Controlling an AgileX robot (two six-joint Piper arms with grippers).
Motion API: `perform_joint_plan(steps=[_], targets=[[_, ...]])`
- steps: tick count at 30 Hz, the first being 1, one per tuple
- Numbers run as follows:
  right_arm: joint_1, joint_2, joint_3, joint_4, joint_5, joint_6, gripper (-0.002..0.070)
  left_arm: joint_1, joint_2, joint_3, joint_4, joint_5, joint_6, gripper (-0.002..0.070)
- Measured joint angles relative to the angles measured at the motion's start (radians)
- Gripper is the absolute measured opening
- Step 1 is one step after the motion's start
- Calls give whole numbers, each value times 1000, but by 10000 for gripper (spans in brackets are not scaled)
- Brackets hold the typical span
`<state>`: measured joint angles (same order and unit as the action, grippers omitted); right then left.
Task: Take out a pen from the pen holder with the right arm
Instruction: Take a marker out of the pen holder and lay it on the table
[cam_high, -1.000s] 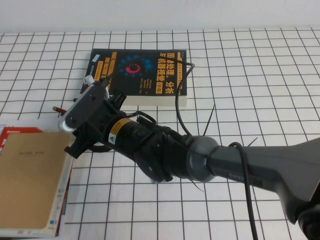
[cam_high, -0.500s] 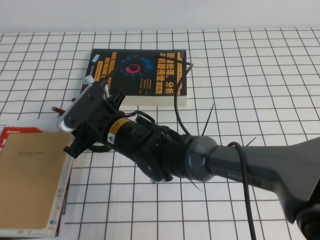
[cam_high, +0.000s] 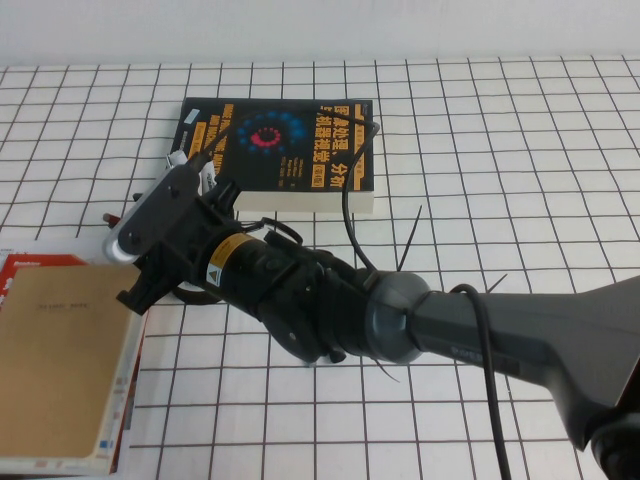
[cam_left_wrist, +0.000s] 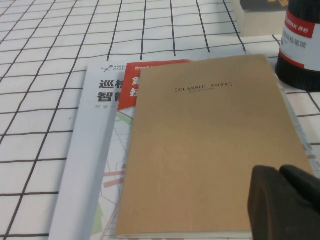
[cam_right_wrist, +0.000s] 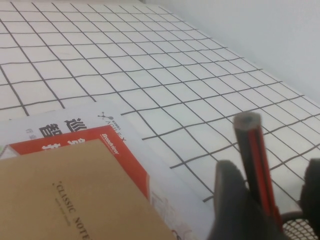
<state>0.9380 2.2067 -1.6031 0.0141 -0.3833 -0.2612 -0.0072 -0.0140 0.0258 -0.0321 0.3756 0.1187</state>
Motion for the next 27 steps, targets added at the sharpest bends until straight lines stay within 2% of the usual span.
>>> perform_joint_plan(steps=[3, 13, 27], targets=[[0, 0, 0, 0, 0, 0, 249, 0, 0, 0, 0, 0, 0, -4], [0, 0, -3, -2, -5, -9, 61, 0, 0, 0, 0, 0, 0, -4], [-2, -119, -9, 1, 120, -5, 42, 0, 0, 0, 0, 0, 0, -4]])
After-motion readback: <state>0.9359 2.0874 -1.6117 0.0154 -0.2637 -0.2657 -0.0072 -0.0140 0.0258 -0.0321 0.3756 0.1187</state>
